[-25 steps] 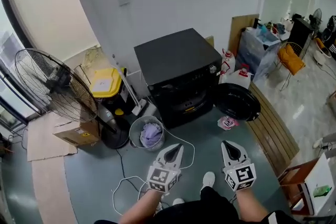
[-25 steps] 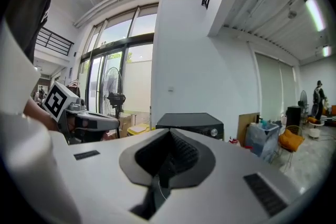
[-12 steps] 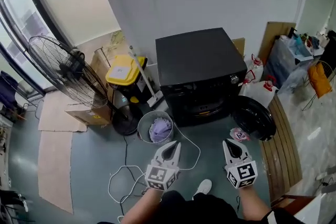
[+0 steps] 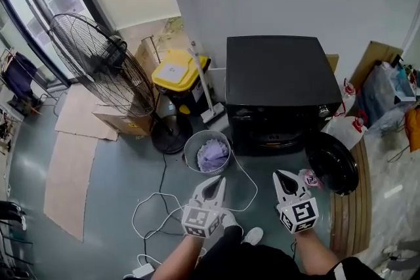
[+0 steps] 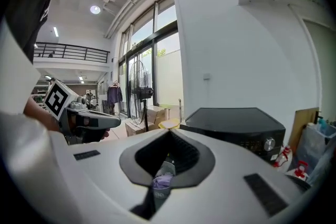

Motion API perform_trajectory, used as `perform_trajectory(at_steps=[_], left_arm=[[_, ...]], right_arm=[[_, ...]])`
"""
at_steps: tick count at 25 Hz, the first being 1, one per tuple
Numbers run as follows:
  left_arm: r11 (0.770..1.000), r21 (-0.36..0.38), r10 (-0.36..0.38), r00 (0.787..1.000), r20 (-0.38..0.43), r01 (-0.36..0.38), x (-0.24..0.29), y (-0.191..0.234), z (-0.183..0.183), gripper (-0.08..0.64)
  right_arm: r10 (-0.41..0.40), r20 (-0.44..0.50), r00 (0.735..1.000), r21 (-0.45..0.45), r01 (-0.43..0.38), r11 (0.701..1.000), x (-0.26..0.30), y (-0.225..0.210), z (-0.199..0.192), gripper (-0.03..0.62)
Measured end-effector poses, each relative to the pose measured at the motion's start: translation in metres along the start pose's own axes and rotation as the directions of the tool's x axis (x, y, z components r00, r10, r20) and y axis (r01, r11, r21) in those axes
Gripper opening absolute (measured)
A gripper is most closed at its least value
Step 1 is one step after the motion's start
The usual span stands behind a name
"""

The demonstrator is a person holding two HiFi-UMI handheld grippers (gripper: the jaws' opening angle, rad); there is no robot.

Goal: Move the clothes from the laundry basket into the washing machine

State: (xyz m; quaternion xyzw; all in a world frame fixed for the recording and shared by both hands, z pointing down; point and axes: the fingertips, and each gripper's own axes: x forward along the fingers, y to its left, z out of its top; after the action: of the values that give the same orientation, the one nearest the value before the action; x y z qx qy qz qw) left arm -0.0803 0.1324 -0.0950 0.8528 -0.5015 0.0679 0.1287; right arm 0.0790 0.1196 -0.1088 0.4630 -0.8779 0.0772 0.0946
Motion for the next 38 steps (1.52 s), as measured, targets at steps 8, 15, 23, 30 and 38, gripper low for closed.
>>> perform_trajectory(at_steps=[8,15,23,30,38], left_arm=[[0.997,-0.052,0.05,0.999,-0.006,-0.05,0.013,0.073,-0.009,0.002],[0.995,-0.06,0.079,0.995,-0.061,-0.083,0.042,0.13,-0.017,0.002],[0.979,-0.092,0.169,0.977,-0.127,-0.182,0.066,0.156,-0.054,0.0],[0.949,-0.088,0.284,0.944,-0.169,-0.302,0.092,0.186,-0.137,0.0],[0.938,0.004,0.339,0.915,-0.219,-0.347,0.141,0.245,-0.305,0.0]], right_arm=[[0.073,-0.048,0.996,-0.034,-0.074,0.997,0.079,0.028,0.004,0.009],[0.121,-0.103,0.987,-0.037,-0.125,0.991,0.15,0.031,0.003,0.009],[0.252,-0.169,0.953,-0.007,-0.257,0.966,0.192,0.029,-0.039,0.009],[0.358,-0.192,0.914,-0.018,-0.368,0.93,0.231,0.016,-0.117,0.009],[0.418,-0.197,0.887,-0.065,-0.437,0.897,0.281,0.008,-0.29,0.009]])
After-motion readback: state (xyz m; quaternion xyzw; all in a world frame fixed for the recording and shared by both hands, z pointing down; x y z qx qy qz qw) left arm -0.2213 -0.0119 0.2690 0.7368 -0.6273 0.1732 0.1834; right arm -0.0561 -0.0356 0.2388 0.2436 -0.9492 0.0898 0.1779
